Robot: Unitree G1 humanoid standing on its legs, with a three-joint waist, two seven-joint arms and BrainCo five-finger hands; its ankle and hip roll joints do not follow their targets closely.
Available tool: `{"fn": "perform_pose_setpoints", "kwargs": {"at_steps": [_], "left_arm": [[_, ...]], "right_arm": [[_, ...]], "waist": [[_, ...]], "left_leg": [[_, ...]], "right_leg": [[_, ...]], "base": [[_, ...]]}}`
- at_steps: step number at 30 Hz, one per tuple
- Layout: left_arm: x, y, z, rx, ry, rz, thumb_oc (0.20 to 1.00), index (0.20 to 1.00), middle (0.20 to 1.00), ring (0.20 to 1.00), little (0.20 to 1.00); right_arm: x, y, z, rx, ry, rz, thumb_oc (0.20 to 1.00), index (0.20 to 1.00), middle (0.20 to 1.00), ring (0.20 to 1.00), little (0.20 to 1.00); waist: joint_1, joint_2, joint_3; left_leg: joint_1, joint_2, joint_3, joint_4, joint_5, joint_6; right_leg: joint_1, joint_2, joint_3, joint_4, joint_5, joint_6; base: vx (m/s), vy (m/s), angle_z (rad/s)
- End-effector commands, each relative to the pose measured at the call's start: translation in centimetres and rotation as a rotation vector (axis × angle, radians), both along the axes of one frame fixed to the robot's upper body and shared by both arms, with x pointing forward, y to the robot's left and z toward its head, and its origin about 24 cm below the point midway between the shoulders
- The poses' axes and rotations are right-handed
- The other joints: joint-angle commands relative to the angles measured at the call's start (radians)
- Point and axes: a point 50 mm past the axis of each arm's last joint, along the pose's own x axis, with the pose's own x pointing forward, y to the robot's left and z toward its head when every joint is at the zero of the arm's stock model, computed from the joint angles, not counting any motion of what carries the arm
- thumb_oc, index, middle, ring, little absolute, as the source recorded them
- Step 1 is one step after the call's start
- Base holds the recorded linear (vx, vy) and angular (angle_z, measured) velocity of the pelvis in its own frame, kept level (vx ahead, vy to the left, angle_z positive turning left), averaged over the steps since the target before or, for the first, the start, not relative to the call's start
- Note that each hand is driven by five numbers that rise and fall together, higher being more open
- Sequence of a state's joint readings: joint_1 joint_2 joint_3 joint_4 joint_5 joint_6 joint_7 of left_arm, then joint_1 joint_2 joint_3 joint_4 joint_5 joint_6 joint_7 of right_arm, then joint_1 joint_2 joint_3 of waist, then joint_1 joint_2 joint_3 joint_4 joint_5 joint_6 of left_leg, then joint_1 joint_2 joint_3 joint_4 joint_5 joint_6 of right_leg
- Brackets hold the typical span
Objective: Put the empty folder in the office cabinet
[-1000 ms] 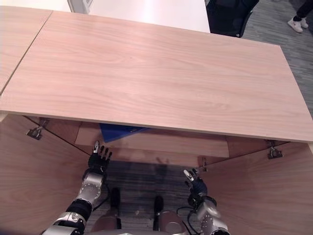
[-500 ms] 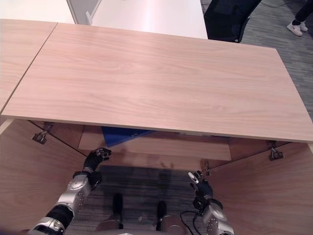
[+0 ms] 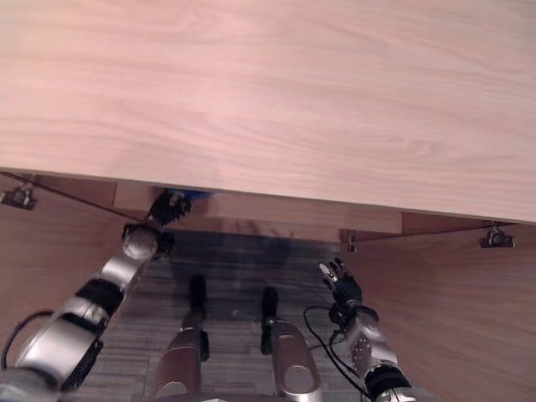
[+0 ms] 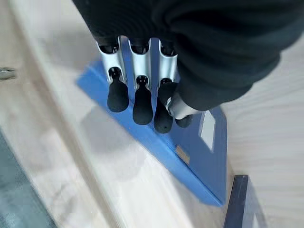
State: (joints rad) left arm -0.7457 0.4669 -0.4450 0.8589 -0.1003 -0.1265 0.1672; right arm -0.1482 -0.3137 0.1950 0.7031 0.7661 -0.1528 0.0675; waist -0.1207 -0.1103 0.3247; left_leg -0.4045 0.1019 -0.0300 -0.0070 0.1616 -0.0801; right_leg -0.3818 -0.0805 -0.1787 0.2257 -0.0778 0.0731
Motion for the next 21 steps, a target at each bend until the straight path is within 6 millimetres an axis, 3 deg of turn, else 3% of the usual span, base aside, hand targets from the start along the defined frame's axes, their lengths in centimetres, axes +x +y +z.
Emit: {"fn": "perform_pose_setpoints", "kwargs": {"at_steps": [1,3,5,9,21], "left_arm": [[-0.1,0.5,0.1,-0.024,-0.031,0.022,0.2,0.2,0.2,0.2,0.2],[1.0,0.2,2.0,-0.009,-0.066,0.02,0.2,0.2,0.2,0.2,0.2],[2.6,-0.4,5.5,-0.025,-0.141,0.023,0.2,0.2,0.2,0.2,0.2],[3.5,-1.9,7.9,-0.09,-0.18,-0.001,0.2,0.2,0.2,0.2,0.2],[3.8,-2.5,7.3,-0.219,-0.148,0.021,0.2,0.2,0.2,0.2,0.2]], "right_arm": [[-0.7,-0.9,0.9,0.007,-0.074,-0.041,1.0,1.0,1.0,1.0,1.0],[-0.1,-0.4,1.3,0.013,-0.095,-0.028,1.0,1.0,1.0,1.0,1.0],[0.5,0.2,1.6,0.014,-0.115,-0.01,1.0,1.0,1.0,1.0,1.0],[0.9,0.8,1.6,0.02,-0.113,0.002,1.0,1.0,1.0,1.0,1.0],[1.8,1.5,2.3,0.042,-0.144,-0.006,1.0,1.0,1.0,1.0,1.0]], "waist": [[0.006,-0.009,-0.049],[0.0,-0.013,-0.03],[-0.015,-0.025,0.008],[-0.029,-0.035,0.037],[-0.036,-0.053,0.065]], "left_leg": [[0.034,0.044,-0.042,0.106,-0.146,-0.032],[0.016,0.042,-0.044,0.126,-0.149,-0.032],[-0.028,0.032,-0.046,0.186,-0.164,-0.032],[-0.08,0.025,-0.05,0.248,-0.188,-0.028],[-0.147,0.026,-0.058,0.301,-0.202,-0.023]], "right_leg": [[-0.022,-0.076,0.007,0.02,0.04,0.092],[-0.041,-0.077,0.01,0.039,0.038,0.093],[-0.077,-0.077,0.013,0.078,0.03,0.091],[-0.128,-0.073,0.023,0.13,0.014,0.083],[-0.189,-0.072,0.024,0.177,-0.002,0.072]], "base": [[-0.05,0.011,-0.03],[-0.05,0.013,-0.05],[-0.08,0.006,0.01],[-0.06,0.005,0.0],[-0.04,0.001,-0.02]]}}
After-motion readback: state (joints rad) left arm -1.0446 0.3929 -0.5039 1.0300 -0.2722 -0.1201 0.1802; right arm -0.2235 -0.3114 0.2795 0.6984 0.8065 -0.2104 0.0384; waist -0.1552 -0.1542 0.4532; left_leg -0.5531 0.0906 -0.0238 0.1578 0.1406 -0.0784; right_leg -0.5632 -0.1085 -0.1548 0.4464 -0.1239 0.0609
